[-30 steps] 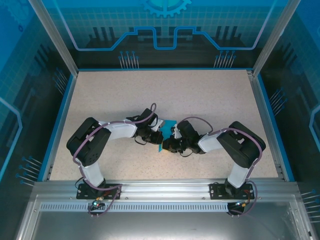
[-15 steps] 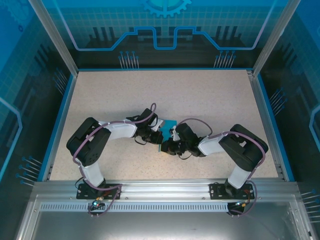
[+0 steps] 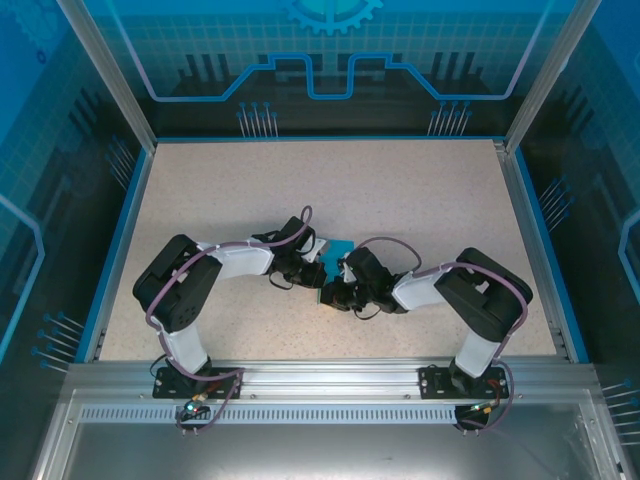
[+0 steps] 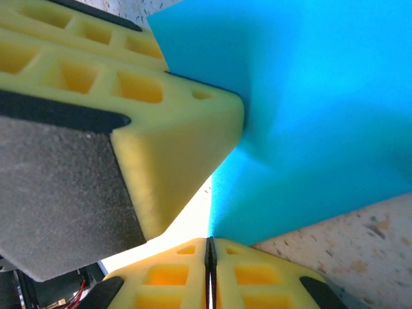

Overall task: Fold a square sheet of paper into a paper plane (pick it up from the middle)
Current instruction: Third fold the triangle at the center of the table.

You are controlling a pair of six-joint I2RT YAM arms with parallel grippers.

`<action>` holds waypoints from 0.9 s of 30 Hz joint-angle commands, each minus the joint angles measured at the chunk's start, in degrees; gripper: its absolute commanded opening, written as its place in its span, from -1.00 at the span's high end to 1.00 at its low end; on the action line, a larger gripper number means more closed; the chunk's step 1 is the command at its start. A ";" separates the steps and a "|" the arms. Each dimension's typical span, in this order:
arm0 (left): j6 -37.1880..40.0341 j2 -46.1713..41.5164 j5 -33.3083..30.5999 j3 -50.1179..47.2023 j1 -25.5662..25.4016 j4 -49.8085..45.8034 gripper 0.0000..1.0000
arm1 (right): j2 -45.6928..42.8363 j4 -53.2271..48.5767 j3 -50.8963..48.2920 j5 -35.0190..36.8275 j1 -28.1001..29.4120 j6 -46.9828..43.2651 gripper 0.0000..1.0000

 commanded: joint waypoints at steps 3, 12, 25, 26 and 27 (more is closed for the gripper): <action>0.20 2.62 -1.58 -1.95 0.66 -0.83 0.84 | -3.32 -0.99 0.21 1.76 1.30 1.30 0.78; 0.21 2.96 -1.28 -1.91 0.73 -0.71 0.84 | -0.01 -0.55 2.72 2.39 2.82 2.70 0.77; 0.38 2.82 -1.21 -1.97 0.75 -0.84 0.84 | 3.03 -5.16 2.28 5.32 3.56 4.83 0.77; 0.38 2.78 -1.25 -2.05 0.76 -0.77 0.84 | 2.37 -4.76 2.04 5.27 3.38 4.79 0.77; 0.36 2.62 -1.26 -2.20 0.75 -0.76 0.85 | 1.32 -4.53 1.82 5.31 3.18 4.69 0.77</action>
